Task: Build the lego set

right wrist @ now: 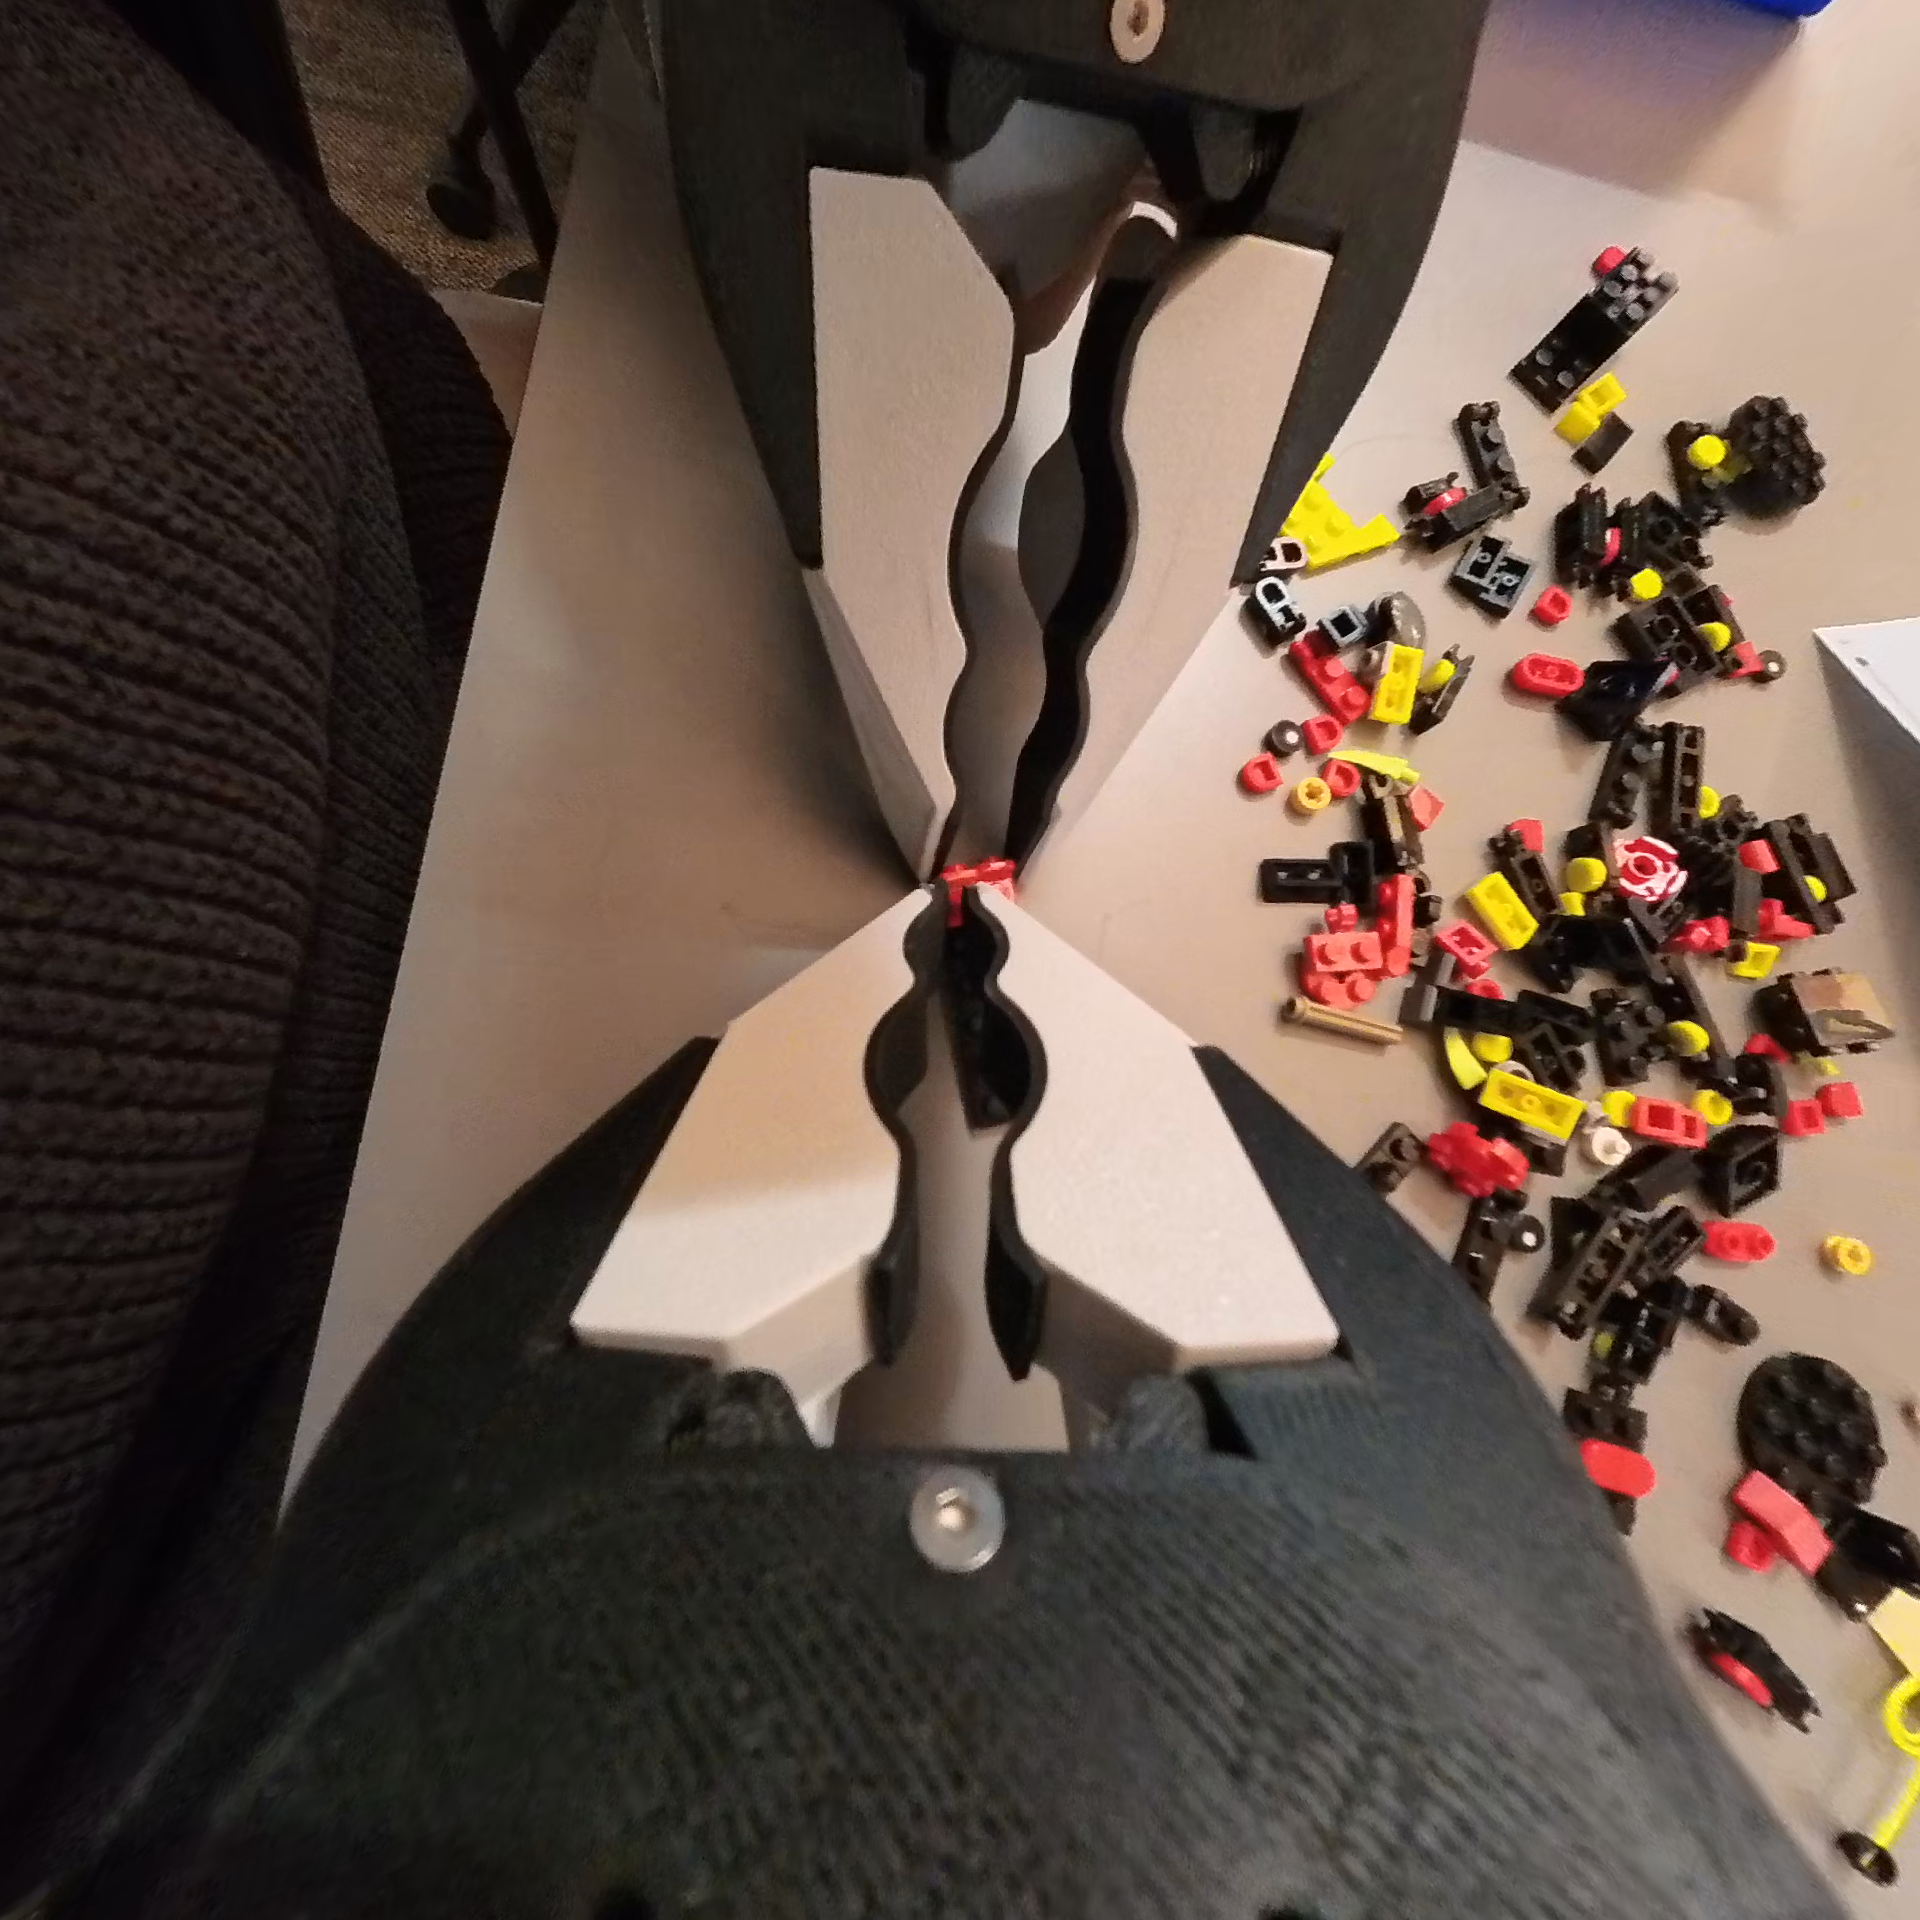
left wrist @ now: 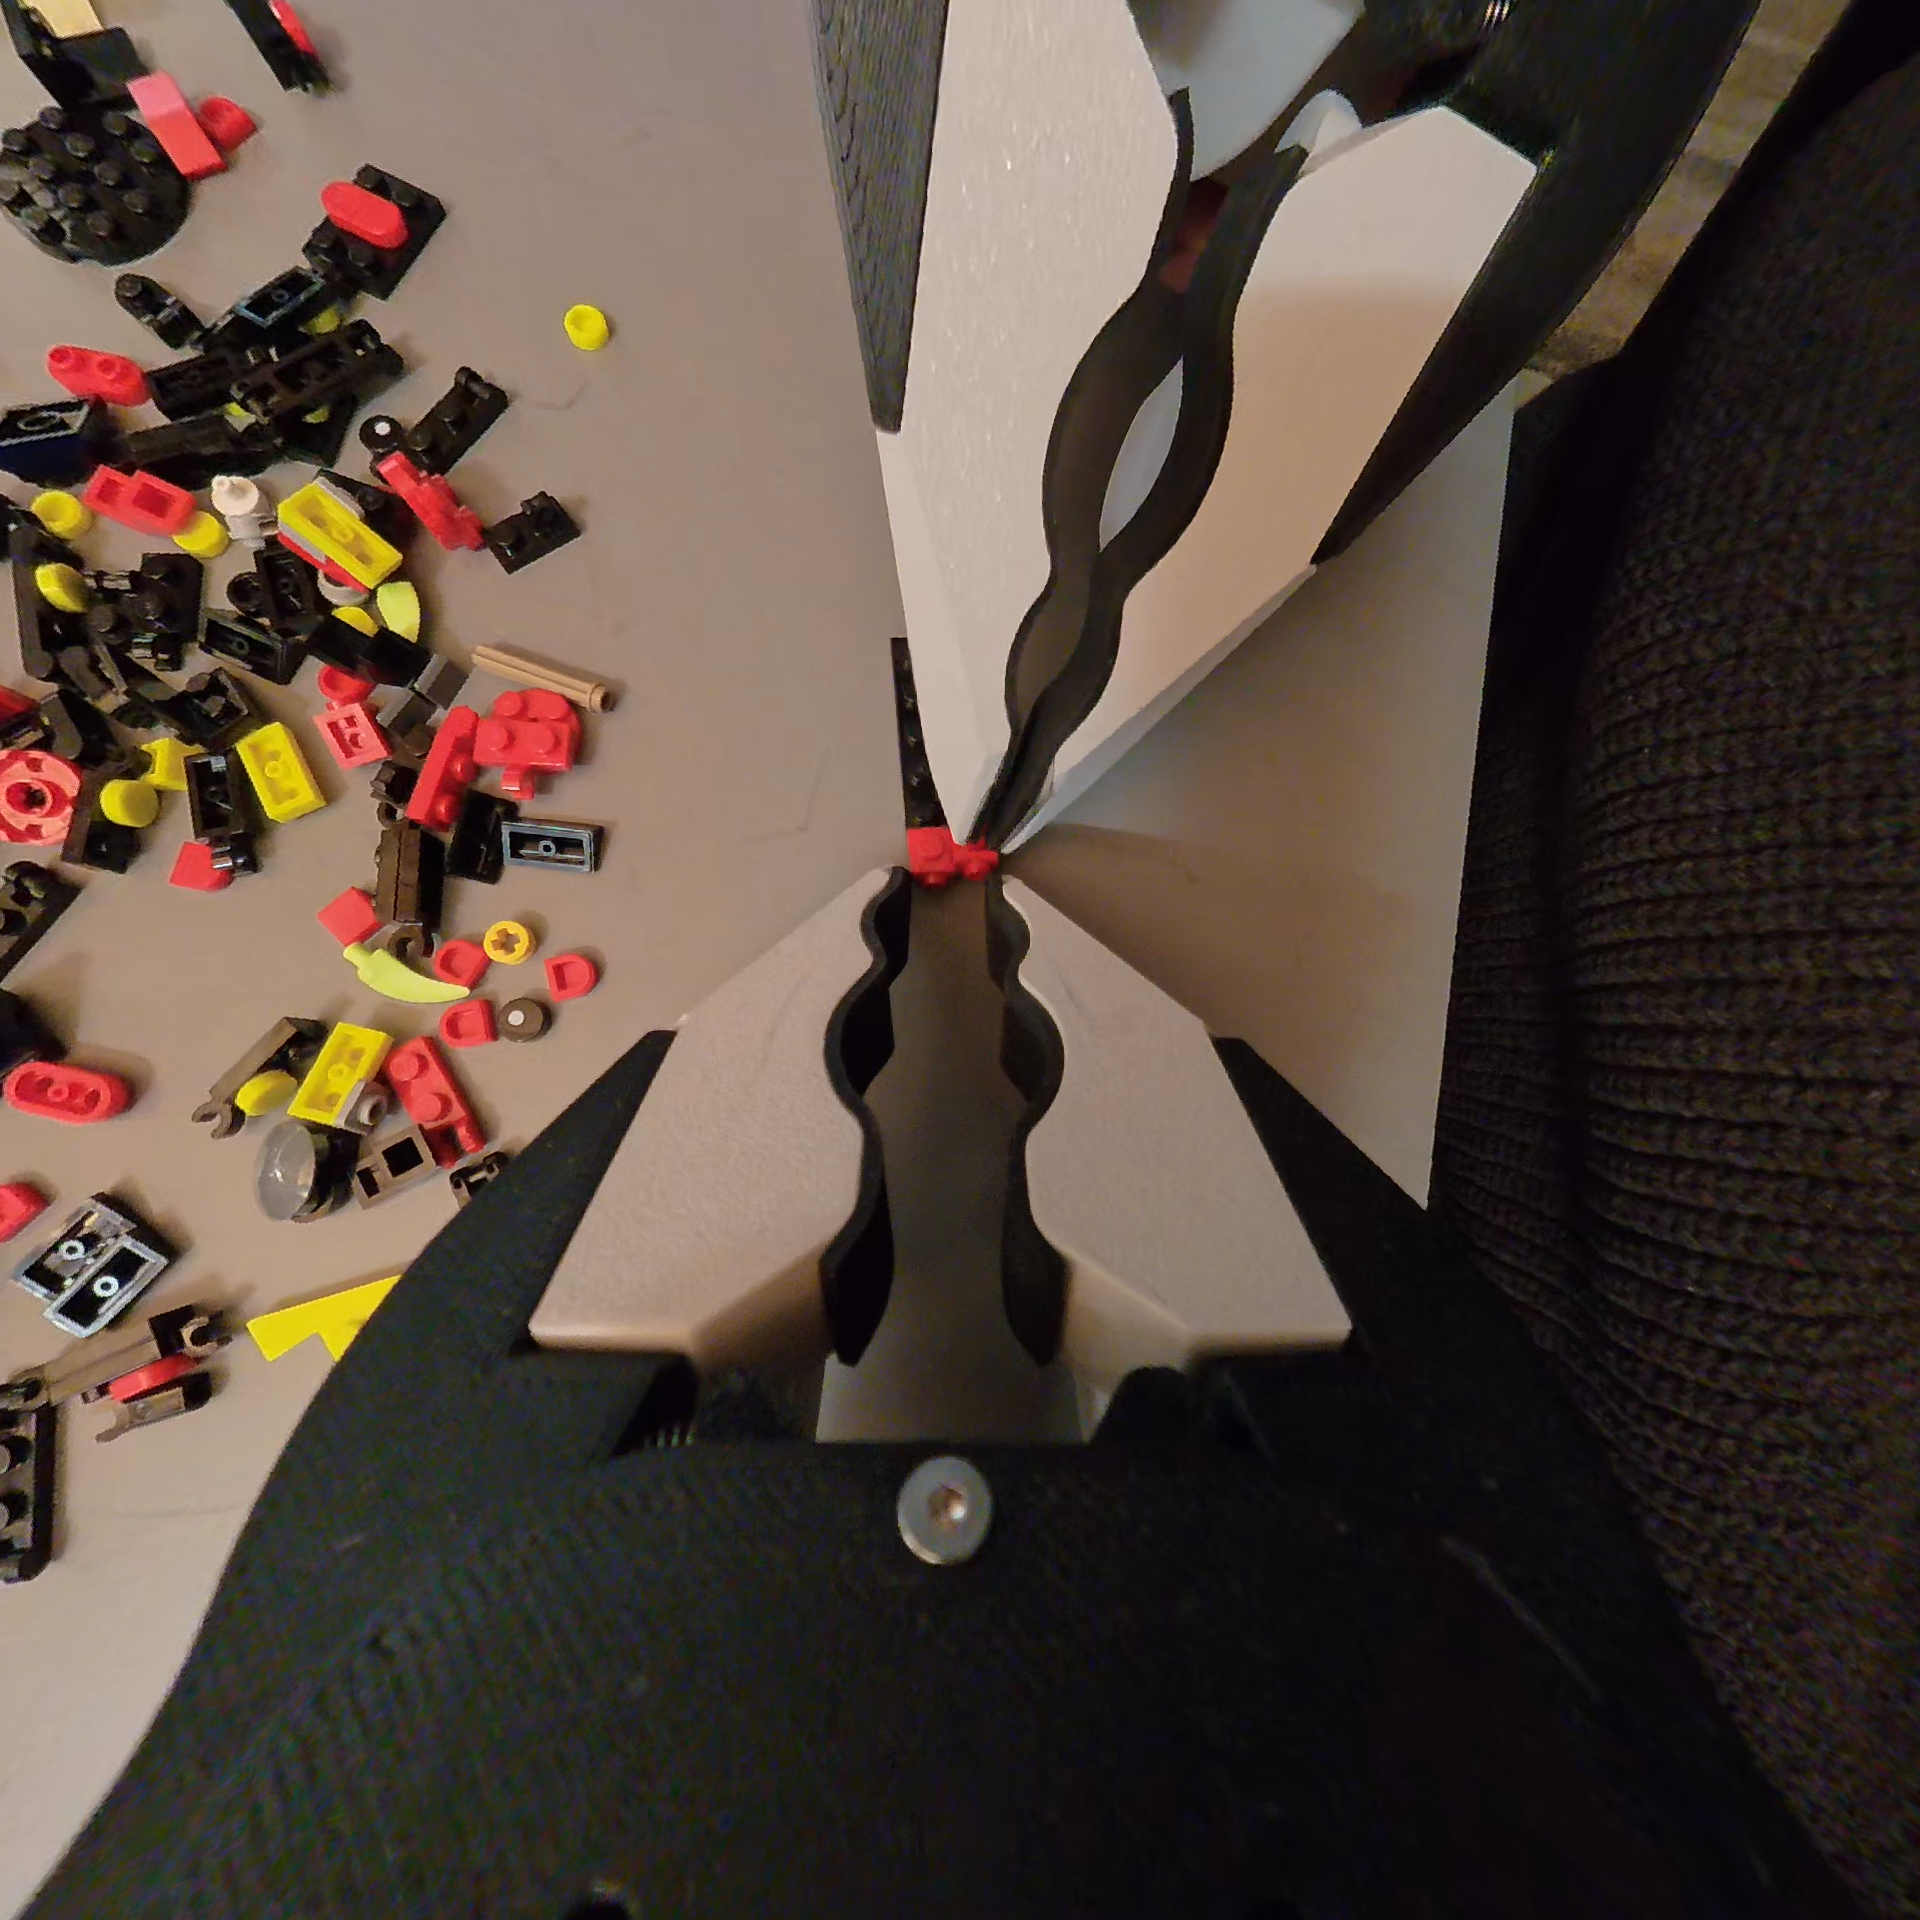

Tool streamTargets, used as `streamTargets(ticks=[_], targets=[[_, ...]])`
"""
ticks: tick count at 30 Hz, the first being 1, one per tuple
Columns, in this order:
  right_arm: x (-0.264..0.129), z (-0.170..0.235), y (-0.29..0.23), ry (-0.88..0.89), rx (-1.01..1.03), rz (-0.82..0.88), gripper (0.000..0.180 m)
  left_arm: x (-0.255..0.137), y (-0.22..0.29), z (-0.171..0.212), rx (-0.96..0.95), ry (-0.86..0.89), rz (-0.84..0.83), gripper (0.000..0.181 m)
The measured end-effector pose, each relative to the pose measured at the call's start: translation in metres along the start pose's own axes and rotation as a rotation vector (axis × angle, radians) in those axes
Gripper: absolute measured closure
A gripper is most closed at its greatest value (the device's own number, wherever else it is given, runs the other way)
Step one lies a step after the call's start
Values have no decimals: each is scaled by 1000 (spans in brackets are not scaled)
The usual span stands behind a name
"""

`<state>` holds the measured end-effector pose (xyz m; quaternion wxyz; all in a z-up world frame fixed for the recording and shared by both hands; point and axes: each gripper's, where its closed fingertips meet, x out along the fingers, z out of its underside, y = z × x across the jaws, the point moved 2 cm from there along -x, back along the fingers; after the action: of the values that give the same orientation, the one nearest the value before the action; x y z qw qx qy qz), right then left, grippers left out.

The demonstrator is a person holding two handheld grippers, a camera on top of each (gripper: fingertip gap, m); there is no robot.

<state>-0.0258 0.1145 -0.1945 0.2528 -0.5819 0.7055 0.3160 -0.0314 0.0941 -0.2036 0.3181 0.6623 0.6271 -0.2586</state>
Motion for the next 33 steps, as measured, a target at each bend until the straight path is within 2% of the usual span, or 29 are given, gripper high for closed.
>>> streamTargets(ticks=[19,33], targets=[[1,-2,-2,-40,-36,24,180,0,0,0,-13,-6,6,170],[3,-1,1,-71,279,-88,180,0,0,-1,-23,-7,2,170]])
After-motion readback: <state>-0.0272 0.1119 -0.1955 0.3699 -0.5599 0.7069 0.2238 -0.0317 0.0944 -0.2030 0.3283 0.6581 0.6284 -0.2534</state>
